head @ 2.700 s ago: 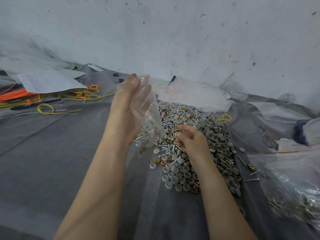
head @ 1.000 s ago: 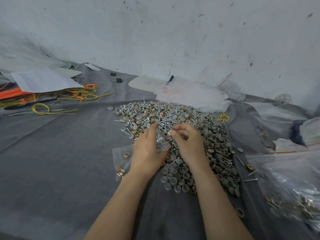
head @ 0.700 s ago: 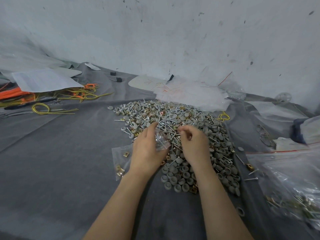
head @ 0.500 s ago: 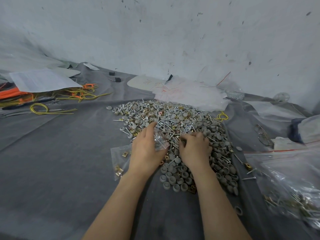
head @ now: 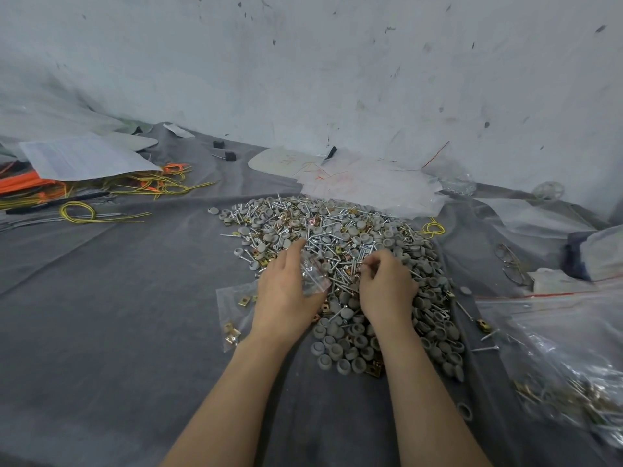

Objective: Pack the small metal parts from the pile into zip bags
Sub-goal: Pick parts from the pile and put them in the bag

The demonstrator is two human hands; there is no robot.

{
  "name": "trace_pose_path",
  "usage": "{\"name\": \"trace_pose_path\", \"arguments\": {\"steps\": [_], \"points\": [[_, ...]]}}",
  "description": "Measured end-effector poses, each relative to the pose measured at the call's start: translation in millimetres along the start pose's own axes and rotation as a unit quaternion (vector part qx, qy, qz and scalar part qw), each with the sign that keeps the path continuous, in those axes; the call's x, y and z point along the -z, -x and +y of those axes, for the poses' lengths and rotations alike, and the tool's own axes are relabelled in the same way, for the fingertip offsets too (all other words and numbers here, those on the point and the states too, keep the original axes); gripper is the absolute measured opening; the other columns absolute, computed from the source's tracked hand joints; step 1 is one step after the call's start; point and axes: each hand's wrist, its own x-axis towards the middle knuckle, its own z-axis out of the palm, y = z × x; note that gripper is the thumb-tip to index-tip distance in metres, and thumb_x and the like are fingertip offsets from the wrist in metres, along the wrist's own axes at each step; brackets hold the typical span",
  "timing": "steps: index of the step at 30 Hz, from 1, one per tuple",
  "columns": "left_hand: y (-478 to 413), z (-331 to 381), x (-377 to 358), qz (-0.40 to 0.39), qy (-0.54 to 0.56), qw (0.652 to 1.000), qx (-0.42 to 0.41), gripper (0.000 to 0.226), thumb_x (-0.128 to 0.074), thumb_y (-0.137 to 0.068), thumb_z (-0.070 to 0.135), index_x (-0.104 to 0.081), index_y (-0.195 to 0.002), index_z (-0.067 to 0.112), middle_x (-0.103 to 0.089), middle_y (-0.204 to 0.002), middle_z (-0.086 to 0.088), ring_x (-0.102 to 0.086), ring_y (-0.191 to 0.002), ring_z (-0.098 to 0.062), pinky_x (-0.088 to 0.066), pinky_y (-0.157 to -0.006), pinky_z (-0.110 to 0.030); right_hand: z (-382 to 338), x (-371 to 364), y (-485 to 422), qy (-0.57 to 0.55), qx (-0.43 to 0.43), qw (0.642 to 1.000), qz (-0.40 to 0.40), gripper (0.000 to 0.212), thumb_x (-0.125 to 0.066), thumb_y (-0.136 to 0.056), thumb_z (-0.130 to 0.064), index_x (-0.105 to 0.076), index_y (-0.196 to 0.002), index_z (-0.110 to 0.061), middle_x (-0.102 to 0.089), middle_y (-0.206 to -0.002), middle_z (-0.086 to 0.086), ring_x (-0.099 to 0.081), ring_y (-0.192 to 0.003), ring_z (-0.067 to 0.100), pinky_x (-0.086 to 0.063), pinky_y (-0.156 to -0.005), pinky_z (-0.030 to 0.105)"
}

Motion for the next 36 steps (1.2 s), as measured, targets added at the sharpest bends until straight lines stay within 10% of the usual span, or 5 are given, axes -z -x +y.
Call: {"name": "trace_pose_path", "arguments": {"steps": [13,22,36], "points": [[-1,-2,-2,-0.001,-0.007,1.0,-0.01,0.078,-0.071,-0.08,0.025,-0.029,-0.146,0.016,-0.048,-0.137,-0.002,-0.041,-0.127,-0.018,-0.033,-0.108,-0.034,-1,-9,2,0.137,0.008,0.988,-0.074,0.021,-0.052,-0.093,-0.023,-0.058,-0.113,-0.029,-0.048,-0.129,0.003,-0.039,-0.123,0.028,-0.03,-0.101,0.044],[10,14,-20,-0.019,-0.197,0.98,-0.02,0.081,-0.058,-0.084,0.03,-0.012,-0.15,0.019,-0.038,-0.141,0.0,-0.026,-0.136,-0.022,0.008,-0.115,-0.049,1,-10,-1,0.127,0.002,0.991,-0.052,0.018,-0.049,-0.094,-0.025,-0.058,-0.109,-0.024,-0.053,-0.122,0.003,-0.043,-0.119,0.028,-0.032,-0.099,0.044],[8,11,-19,-0.032,-0.172,0.985,-0.01,0.083,-0.06,-0.085,0.033,-0.01,-0.15,0.021,-0.037,-0.142,0.001,-0.031,-0.133,-0.021,-0.009,-0.116,-0.043,3,-14,-4,0.129,0.003,0.99,-0.05,0.018,-0.049,-0.096,-0.025,-0.057,-0.111,-0.021,-0.048,-0.125,0.005,-0.041,-0.121,0.028,-0.031,-0.1,0.044]]}}
